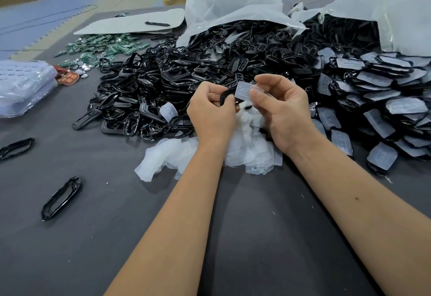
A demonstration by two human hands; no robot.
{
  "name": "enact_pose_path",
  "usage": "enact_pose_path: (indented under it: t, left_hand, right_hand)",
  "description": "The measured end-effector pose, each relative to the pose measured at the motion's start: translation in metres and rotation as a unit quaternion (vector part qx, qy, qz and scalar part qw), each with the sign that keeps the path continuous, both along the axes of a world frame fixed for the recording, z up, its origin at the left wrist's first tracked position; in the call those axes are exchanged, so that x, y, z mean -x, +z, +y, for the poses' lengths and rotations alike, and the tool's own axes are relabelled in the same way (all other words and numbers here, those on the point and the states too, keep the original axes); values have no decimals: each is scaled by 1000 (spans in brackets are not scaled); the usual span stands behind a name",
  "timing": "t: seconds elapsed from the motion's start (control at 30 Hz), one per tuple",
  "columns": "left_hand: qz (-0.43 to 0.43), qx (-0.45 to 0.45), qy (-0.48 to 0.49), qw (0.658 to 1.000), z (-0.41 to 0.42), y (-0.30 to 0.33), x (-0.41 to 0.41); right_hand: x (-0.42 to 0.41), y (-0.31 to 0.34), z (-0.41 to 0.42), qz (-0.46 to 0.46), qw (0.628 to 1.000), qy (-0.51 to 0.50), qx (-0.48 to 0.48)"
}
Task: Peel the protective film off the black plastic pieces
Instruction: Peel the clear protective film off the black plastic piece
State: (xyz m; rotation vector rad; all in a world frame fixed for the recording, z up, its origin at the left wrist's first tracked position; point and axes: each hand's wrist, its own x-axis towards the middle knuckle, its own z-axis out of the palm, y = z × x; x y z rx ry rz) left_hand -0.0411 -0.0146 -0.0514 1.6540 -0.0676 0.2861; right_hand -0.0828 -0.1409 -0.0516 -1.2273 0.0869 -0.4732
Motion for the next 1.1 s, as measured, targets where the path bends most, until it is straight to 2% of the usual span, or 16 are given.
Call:
enact_pose_path:
  t: [0.13,0.47,0.83,1.1]
  left_hand:
    - [17,41,-16,999,0,2,0]
    - [27,69,-47,996,0,0,-3]
    - [2,71,-68,995,-1,-3,-4]
    - [31,115,-107,987,2,-4,-5]
  right_hand:
    - [0,0,0,10,1000,-18,19]
    - [1,0,2,20,998,-50,38]
    - [-1,-4,5,19,985,-108,136]
    - [-4,-7,6,57,963,-179,194]
